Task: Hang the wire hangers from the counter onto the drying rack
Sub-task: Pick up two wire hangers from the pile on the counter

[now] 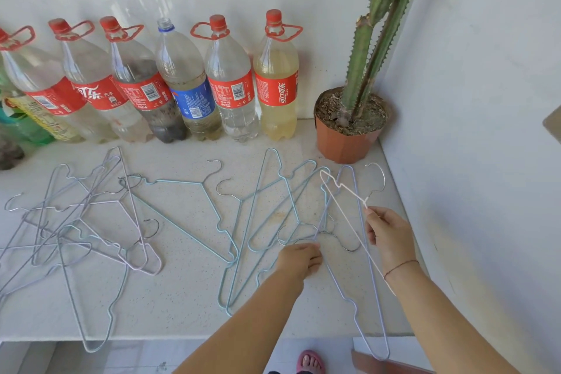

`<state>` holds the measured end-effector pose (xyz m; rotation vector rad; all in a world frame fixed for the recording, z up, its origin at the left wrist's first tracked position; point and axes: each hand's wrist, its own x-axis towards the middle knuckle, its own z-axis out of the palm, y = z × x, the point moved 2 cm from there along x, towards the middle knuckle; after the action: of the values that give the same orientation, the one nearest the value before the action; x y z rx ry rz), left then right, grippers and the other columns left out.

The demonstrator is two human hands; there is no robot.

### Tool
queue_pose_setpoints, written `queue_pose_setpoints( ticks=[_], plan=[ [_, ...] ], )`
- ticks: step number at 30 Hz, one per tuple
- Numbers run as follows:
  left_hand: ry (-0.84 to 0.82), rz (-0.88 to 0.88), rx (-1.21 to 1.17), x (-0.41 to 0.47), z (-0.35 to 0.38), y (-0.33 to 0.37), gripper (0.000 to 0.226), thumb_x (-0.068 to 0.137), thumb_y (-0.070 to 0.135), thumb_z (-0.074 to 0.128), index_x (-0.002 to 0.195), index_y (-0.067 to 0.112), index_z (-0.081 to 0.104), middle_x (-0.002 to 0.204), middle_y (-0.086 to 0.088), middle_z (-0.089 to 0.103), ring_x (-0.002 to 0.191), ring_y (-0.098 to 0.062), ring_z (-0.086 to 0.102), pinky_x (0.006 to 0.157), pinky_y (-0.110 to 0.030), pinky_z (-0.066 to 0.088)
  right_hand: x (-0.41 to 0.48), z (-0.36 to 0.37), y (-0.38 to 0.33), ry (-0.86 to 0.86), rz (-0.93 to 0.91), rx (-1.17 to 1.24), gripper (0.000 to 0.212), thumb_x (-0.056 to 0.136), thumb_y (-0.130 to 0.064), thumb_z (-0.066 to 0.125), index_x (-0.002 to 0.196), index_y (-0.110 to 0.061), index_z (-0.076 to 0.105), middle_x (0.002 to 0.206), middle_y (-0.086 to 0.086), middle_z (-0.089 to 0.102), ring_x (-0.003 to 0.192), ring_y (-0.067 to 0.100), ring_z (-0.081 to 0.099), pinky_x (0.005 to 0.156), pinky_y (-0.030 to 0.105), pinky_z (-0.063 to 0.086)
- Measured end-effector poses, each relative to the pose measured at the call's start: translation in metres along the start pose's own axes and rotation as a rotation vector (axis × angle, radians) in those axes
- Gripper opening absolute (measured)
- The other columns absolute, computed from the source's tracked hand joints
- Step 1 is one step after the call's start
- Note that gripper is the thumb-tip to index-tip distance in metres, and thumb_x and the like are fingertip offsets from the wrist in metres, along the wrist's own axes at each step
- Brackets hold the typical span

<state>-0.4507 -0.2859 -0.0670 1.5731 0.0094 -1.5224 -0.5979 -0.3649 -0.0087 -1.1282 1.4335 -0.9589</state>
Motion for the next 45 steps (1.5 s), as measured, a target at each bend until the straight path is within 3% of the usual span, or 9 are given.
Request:
queue_pose_setpoints(
  ticks=[8, 14, 16, 29, 36, 45],
  plan=[
    [-0.086, -0.126, 0.021, -0.001, 0.019, 0.006, 0.018, 0.079, 0.027, 0.074, 0.083, 0.012, 0.066, 0.077, -0.001, 0.063, 0.064, -0.011, 0.056, 0.057, -0.021, 0.048, -0.006, -0.004, 0.006, 0.013, 0.029, 0.019, 0.010, 0.088, -0.014, 0.058, 0.084, -0.009, 0.065, 0.054, 0.001, 0.050, 0.048, 0.013, 0.039, 0.049, 0.026, 0.035],
    [-0.215, -0.052, -0.030, -0.009, 0.025, 0.005, 0.010, 0.084, 0.010, 0.067, 0.094, 0.011, 0.070, 0.084, -0.003, 0.070, 0.074, -0.014, 0.066, 0.068, -0.022, 0.052, -0.011, -0.008, -0.007, 0.022, 0.010, 0.046, 0.010, 0.089, -0.011, 0.057, 0.082, -0.011, 0.064, 0.054, 0.001, 0.049, 0.047, 0.012, 0.039, 0.049, 0.024, 0.035],
    [-0.230, 0.002, -0.033, -0.013, 0.024, 0.007, 0.010, 0.084, 0.006, 0.066, 0.093, 0.010, 0.070, 0.083, -0.004, 0.071, 0.072, -0.013, 0.069, 0.064, -0.020, 0.054, -0.012, -0.010, -0.011, 0.032, -0.002, 0.058, 0.011, 0.089, -0.011, 0.057, 0.080, -0.013, 0.064, 0.054, 0.001, 0.049, 0.049, 0.014, 0.039, 0.050, 0.025, 0.035],
    [-0.392, 0.258, -0.084, -0.074, -0.008, 0.039, 0.011, 0.089, 0.006, 0.059, 0.096, 0.011, 0.067, 0.072, 0.003, 0.071, 0.069, -0.009, 0.069, 0.065, -0.018, 0.054, -0.051, 0.011, -0.065, -0.020, -0.195, 0.098, 0.009, 0.089, -0.015, 0.058, 0.083, -0.013, 0.064, 0.050, -0.005, 0.046, 0.045, 0.008, 0.037, 0.047, 0.020, 0.034],
    [-0.408, 0.274, -0.149, -0.108, -0.032, 0.039, 0.012, 0.090, 0.003, 0.057, 0.093, 0.010, 0.067, 0.069, 0.003, 0.071, 0.066, -0.009, 0.070, 0.063, -0.018, 0.056, -0.087, 0.015, -0.086, 0.042, -0.316, 0.077, 0.016, 0.088, -0.018, 0.057, 0.074, -0.024, 0.063, 0.048, -0.008, 0.047, 0.048, 0.009, 0.038, 0.055, 0.027, 0.035],
    [-0.365, 0.317, -0.063, -0.134, -0.064, 0.021, 0.013, 0.090, 0.003, 0.056, 0.092, 0.011, 0.067, 0.068, 0.004, 0.070, 0.065, -0.009, 0.069, 0.066, -0.018, 0.056, -0.120, 0.012, -0.073, 0.053, -0.282, 0.107, 0.017, 0.089, -0.008, 0.056, 0.075, -0.017, 0.062, 0.046, -0.007, 0.048, 0.041, 0.004, 0.040, 0.042, 0.013, 0.035]
  ],
)
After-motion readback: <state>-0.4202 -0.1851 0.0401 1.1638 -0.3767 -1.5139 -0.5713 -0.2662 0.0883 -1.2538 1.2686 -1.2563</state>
